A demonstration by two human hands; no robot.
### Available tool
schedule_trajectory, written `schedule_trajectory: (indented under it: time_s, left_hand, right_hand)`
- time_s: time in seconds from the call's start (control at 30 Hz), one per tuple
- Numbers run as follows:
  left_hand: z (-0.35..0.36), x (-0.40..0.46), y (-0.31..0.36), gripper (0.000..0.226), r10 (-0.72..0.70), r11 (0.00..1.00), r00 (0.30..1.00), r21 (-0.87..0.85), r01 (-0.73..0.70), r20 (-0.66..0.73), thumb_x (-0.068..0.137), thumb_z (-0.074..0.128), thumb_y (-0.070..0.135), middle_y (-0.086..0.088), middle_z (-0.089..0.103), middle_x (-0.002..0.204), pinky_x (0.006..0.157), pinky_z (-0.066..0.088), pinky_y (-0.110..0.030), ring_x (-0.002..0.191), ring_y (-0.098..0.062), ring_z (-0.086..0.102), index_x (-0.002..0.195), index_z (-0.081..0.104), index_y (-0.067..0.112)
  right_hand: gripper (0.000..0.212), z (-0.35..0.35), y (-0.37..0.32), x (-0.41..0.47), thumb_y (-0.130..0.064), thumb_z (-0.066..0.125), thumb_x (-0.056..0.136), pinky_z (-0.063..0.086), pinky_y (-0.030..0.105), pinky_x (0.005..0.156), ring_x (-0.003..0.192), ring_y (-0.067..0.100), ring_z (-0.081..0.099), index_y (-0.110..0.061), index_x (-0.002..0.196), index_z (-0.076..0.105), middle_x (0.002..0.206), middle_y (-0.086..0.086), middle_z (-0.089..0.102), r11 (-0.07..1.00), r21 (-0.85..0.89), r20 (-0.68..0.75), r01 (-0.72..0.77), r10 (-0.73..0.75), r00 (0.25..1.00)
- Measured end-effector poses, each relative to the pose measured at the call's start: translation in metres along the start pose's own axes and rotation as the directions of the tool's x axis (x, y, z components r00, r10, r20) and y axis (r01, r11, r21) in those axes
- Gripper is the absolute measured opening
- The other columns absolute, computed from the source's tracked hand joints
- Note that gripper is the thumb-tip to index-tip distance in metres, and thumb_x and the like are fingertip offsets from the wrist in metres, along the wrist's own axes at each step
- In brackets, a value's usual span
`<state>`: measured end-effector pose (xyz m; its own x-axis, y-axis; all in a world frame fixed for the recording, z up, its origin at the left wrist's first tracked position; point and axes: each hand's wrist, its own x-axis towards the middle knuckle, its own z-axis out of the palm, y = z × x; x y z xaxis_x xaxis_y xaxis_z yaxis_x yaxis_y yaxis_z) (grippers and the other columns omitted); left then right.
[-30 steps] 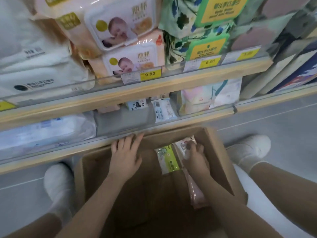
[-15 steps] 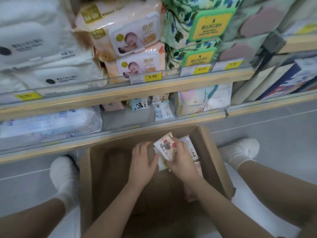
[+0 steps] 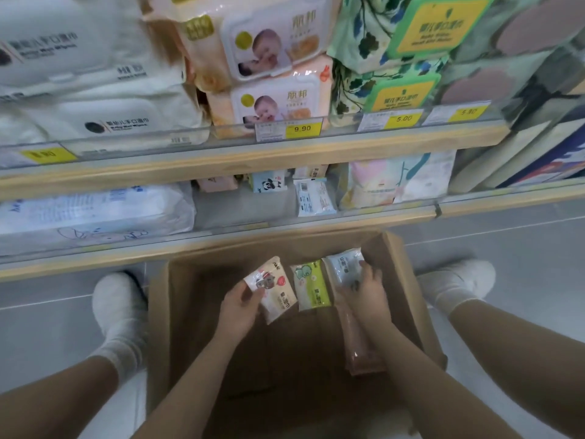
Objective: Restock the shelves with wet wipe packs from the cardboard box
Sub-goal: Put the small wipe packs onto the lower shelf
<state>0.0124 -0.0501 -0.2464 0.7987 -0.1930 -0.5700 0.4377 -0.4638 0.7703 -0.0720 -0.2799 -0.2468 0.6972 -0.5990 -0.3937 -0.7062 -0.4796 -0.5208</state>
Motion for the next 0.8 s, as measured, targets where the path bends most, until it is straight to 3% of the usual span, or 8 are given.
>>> schedule_trajectory:
  time_s: [0.2, 0.3, 0.47, 0.57, 0.7, 0.8]
  left_hand:
    - [0.007, 0.013, -0.008, 0.020, -0.004, 1.000, 1.000, -0.012, 0.005, 0.031, 0.092, 0.056, 0.013, 0.005, 0.065, 0.101, 0.080, 0.056, -0.033, 0.087, -0.005, 0.063, 0.108, 0.058, 0.023]
    - [0.005, 0.012, -0.004, 0.019, -0.006, 1.000, 0.999, -0.011, 0.006, 0.046, 0.092, 0.056, 0.012, 0.006, 0.065, 0.099, 0.077, 0.056, -0.029, 0.088, -0.005, 0.063, 0.108, 0.059, 0.021]
    - [-0.007, 0.003, 0.016, 0.017, 0.038, 0.999, 0.999, 0.025, -0.039, 0.029, 0.092, 0.056, 0.014, 0.003, 0.065, 0.104, 0.070, 0.052, -0.022, 0.085, -0.002, 0.059, 0.108, 0.059, 0.020]
    - [-0.022, -0.005, 0.032, 0.016, 0.092, 0.996, 0.996, 0.022, -0.092, 0.000, 0.092, 0.057, 0.015, 0.001, 0.067, 0.106, 0.075, 0.053, -0.027, 0.090, -0.007, 0.063, 0.105, 0.061, 0.022]
    - [-0.046, -0.016, 0.059, 0.019, 0.196, 0.981, 0.979, 0.017, -0.195, -0.065, 0.091, 0.057, 0.019, -0.001, 0.067, 0.109, 0.083, 0.053, -0.037, 0.100, -0.018, 0.064, 0.109, 0.063, 0.020]
    - [-0.064, -0.022, 0.073, 0.018, 0.239, 0.969, 0.960, -0.027, -0.246, -0.146, 0.092, 0.056, 0.018, -0.001, 0.066, 0.107, 0.074, 0.053, -0.031, 0.096, -0.016, 0.063, 0.109, 0.062, 0.019]
  right_hand:
    - [0.078, 0.020, 0.006, 0.023, -0.020, 0.068, 0.078, 0.051, 0.043, 0.083, 0.106, 0.034, 0.055, -0.017, 0.140, 0.020, 0.133, 0.012, 0.036, 0.994, -0.087, 0.000, -0.071, 0.071, 0.997]
    - [0.070, 0.016, 0.006, 0.021, -0.015, 0.062, 0.080, 0.049, 0.040, 0.079, 0.101, 0.035, 0.057, -0.019, 0.139, 0.023, 0.130, 0.013, 0.040, 0.998, -0.017, -0.030, -0.065, 0.065, 0.997]
    - [0.084, -0.006, -0.011, 0.002, -0.013, 0.073, 0.073, 0.053, 0.044, 0.084, 0.105, 0.031, 0.057, -0.025, 0.140, 0.024, 0.134, 0.006, 0.037, 0.995, 0.096, -0.012, 0.015, -0.014, 1.000]
    - [0.072, -0.020, -0.032, -0.013, -0.022, 0.079, 0.070, 0.051, 0.036, 0.074, 0.098, 0.021, 0.058, -0.024, 0.128, 0.037, 0.119, 0.000, 0.047, 0.989, 0.089, -0.039, 0.118, -0.115, 0.993]
    - [0.049, -0.036, -0.067, -0.027, -0.022, 0.081, 0.067, 0.032, 0.020, 0.068, 0.092, 0.016, 0.050, -0.014, 0.104, 0.050, 0.105, 0.002, 0.049, 0.953, 0.131, -0.058, 0.274, -0.268, 0.962]
    - [0.042, -0.038, -0.096, -0.031, -0.022, 0.083, 0.066, 0.034, 0.012, 0.065, 0.088, 0.015, 0.044, -0.010, 0.092, 0.053, 0.100, 0.003, 0.047, 0.912, 0.161, -0.104, 0.377, -0.364, 0.926]
